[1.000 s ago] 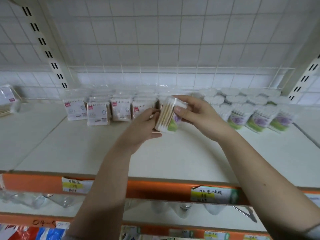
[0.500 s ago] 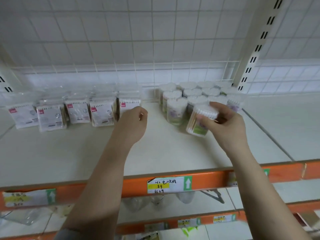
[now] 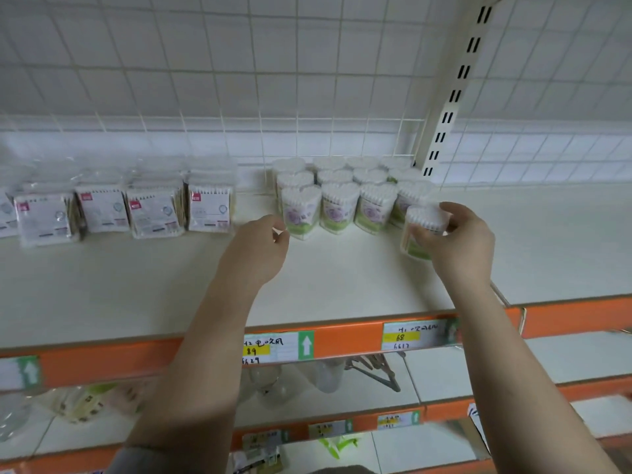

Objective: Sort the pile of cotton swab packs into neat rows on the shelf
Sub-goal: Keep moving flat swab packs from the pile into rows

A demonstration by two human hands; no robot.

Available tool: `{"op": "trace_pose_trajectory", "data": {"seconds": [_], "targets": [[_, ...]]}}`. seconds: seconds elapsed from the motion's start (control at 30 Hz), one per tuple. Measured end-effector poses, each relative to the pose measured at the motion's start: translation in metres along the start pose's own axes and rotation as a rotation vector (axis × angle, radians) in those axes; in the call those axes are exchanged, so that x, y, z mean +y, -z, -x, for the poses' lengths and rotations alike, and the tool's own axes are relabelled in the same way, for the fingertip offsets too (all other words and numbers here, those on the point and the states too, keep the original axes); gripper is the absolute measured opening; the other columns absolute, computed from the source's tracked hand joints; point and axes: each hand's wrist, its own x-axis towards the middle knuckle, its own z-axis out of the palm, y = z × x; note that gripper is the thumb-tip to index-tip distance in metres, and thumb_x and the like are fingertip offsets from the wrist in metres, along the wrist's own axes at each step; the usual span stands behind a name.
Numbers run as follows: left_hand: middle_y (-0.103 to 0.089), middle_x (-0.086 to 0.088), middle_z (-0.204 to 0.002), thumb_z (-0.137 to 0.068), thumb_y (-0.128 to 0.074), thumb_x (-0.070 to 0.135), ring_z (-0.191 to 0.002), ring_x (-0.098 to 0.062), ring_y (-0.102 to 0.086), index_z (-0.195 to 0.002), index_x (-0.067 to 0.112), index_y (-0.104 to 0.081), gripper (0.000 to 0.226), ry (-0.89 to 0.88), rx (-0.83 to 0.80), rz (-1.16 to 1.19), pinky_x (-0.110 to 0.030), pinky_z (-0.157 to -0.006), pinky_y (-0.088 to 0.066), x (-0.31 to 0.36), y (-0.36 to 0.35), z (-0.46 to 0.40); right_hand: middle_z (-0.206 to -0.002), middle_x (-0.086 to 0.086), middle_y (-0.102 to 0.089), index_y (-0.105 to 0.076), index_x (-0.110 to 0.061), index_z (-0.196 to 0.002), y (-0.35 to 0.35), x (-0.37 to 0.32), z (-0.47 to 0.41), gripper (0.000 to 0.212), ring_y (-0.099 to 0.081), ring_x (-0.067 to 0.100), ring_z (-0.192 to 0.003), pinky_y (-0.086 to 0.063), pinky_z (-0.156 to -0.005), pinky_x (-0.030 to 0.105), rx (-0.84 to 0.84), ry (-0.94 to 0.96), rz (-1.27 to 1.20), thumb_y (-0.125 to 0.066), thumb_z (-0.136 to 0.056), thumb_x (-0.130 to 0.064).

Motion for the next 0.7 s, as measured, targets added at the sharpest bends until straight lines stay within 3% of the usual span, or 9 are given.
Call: {"op": "trace_pose_trajectory", "data": {"seconds": [0.2, 0.5, 0.7], "targets": [[-0.062, -0.004, -0.114, -0.096, -0.047, 0.024, -0.102, -0.023, -0.058, -0.117, 0.013, -0.058, 0.027, 0.028, 0.011, 0.019, -0.031, -0.085, -0.045, 0.005, -0.009, 0.005, -0.092, 0.005, -0.061, -0.055, -0.011, -0.120, -0.009, 0.005, -0.013, 0.053, -0.055, 0.020, -0.081, -0.040, -0.067, 0.026, -0.011, -0.014, -0.044, -0.076, -0.074, -0.024], [-0.064, -0.006, -0.113, -0.095, -0.049, 0.023, -0.101, -0.024, -0.059, -0.116, 0.011, -0.059, 0.026, 0.084, 0.066, 0.007, -0.035, -0.088, -0.047, -0.001, -0.011, 0.008, -0.117, 0.014, -0.056, -0.039, -0.010, -0.127, -0.018, 0.012, -0.021, 0.068, -0.057, 0.028, -0.100, -0.048, -0.078, 0.039, -0.027, -0.027, -0.050, -0.076, -0.073, -0.025], [-0.065, -0.006, -0.109, -0.094, -0.051, 0.022, -0.096, -0.022, -0.060, -0.114, 0.012, -0.061, 0.024, 0.108, 0.104, 0.002, -0.029, -0.082, -0.044, -0.012, -0.005, 0.012, -0.132, 0.021, -0.043, -0.028, 0.001, -0.136, -0.017, 0.010, -0.014, 0.082, -0.050, 0.034, -0.113, -0.044, -0.083, 0.038, -0.081, -0.131, 0.004, -0.077, -0.075, -0.024]]}}
